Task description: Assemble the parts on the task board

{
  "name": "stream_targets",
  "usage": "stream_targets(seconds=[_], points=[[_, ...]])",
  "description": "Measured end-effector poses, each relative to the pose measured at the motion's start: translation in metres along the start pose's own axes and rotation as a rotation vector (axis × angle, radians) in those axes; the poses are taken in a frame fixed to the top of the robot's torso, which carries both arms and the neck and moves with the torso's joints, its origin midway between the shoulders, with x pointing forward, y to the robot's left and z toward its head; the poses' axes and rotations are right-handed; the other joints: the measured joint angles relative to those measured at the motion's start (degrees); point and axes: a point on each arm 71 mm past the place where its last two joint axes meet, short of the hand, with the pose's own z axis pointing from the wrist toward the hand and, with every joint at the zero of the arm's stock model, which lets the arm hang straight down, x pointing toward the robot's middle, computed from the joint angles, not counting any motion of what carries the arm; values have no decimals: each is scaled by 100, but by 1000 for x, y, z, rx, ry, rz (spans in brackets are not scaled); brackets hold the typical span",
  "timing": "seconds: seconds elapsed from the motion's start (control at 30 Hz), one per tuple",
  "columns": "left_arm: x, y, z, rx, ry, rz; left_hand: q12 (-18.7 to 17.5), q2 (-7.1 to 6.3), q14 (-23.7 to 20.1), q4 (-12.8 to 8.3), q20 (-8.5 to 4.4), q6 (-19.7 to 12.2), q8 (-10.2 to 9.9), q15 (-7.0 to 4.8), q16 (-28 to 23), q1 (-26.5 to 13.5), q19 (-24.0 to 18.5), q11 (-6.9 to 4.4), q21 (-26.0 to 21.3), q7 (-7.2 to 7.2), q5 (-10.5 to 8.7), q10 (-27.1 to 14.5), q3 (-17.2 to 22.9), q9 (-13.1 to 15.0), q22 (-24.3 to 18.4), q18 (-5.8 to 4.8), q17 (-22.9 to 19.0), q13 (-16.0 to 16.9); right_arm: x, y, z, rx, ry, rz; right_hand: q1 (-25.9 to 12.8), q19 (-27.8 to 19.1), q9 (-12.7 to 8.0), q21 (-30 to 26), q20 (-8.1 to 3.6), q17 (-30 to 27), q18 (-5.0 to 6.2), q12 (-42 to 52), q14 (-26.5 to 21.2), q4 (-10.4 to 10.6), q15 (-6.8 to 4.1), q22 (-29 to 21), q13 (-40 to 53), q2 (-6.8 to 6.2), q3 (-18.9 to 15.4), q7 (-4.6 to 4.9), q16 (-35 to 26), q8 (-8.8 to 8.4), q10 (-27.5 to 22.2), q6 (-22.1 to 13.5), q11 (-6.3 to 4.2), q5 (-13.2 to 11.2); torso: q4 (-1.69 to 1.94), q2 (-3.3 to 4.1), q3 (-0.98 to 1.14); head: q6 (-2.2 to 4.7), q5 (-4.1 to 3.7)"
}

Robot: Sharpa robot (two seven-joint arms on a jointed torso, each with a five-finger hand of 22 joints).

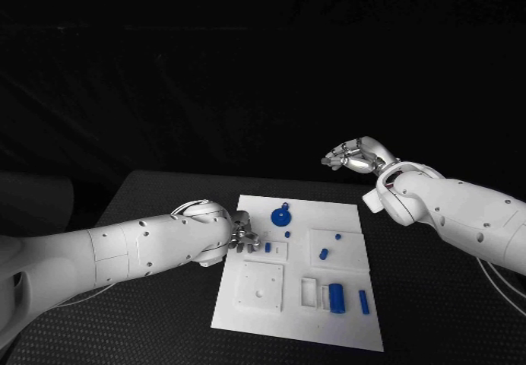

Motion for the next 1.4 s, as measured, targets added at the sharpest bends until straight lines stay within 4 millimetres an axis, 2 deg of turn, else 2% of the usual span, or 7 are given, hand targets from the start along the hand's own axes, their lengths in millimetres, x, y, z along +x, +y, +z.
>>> stream_targets(seconds=[0.17, 0.4, 0.53, 0.6, 0.8, 1.13, 1.4], points=[[-2, 0, -1, 0, 1, 7, 0, 0, 21, 8, 0, 8, -20, -5, 0, 0, 0, -2, 0, 8, 0, 18, 13, -96, 0, 0, 0, 2, 0, 0, 0, 1, 1, 0, 0, 0, 0, 0, 0, 0, 0, 0, 0, 15, 0, 0, 0, 0, 16, 0, 0, 0, 0, 0, 0, 0, 0, 1, -4, 5, 5], [-4, 1, -4, 0, 0, 3, 0, 0, 24, 3, 1, 5, -19, -4, 0, 0, -1, -2, 0, 5, 0, 19, 175, -64, -1, 0, -1, 1, 1, -2, 0, 5, 4, 1, 0, 0, 0, 0, 0, 0, 0, 0, 0, 32, 0, -1, 0, 0, -1, 19, 0, 0, 21, -19, 21, 22, 0, 1, -7, 22, 8], [-7, 1, -6, 1, -5, -4, 0, 1, 33, 95, 1, 31, -19, 5, 0, 1, -1, -1, 0, 7, -2, 19, 269, -63, -1, -1, -1, 1, 2, -2, -1, 7, 8, 2, 0, -2, 0, 0, -2, 0, 0, 0, 0, 32, 0, -1, 0, 0, -1, 20, 0, 0, 21, -20, 21, 22, 0, -1, -7, 34, 8], [-8, -3, -8, 10, -6, -6, 0, 1, 63, 139, 1, 23, -41, -25, 0, 1, -1, -2, 21, -6, -4, 19, 473, -88, -1, 12, -2, 1, 3, -2, -1, 7, 8, 3, 0, -20, 1, 0, -20, 0, 1, 0, 0, 32, 0, -1, 0, 0, -1, 20, 0, 0, 21, -20, 21, 22, 0, -1, -7, 37, 9], [-7, -13, -12, 40, 2, -7, 0, 1, 67, 140, 1, 50, -11, -27, 22, 1, -1, -2, 22, 1, 36, 19, 475, -73, -2, 12, -2, 0, 3, -3, -1, 9, 10, 3, 0, -41, 1, 0, 0, 0, 1, 0, 0, 32, 0, -1, 0, 0, -1, 20, 0, 0, 21, -20, 21, 22, 0, -2, -4, 43, 19], [-10, -8, -11, 28, 17, -19, 0, 1, 80, 141, 1, 50, -8, -20, 23, 1, -2, 1, 22, 2, 45, 17, 480, -63, 2, 11, -2, 5, 4, -4, -1, 11, 13, 4, 0, -41, 1, 0, 0, 0, 1, 0, 0, 32, 0, -1, 0, 0, -1, 19, 0, 0, 21, -20, 21, 44, -7, -1, -2, 44, 30], [-26, 2, -10, 2, 24, -45, 0, 1, 90, 141, 1, 70, -13, -12, 23, 1, -2, -19, 44, -18, 45, 38, 481, -68, 2, 12, -3, 4, 4, -4, -1, 12, 13, 4, 0, -41, 1, 0, 0, -5, 0, 0, 0, 32, 0, -1, 0, 0, -1, 20, 0, 0, 21, -20, 21, 45, -7, 1, -1, 45, 24]])
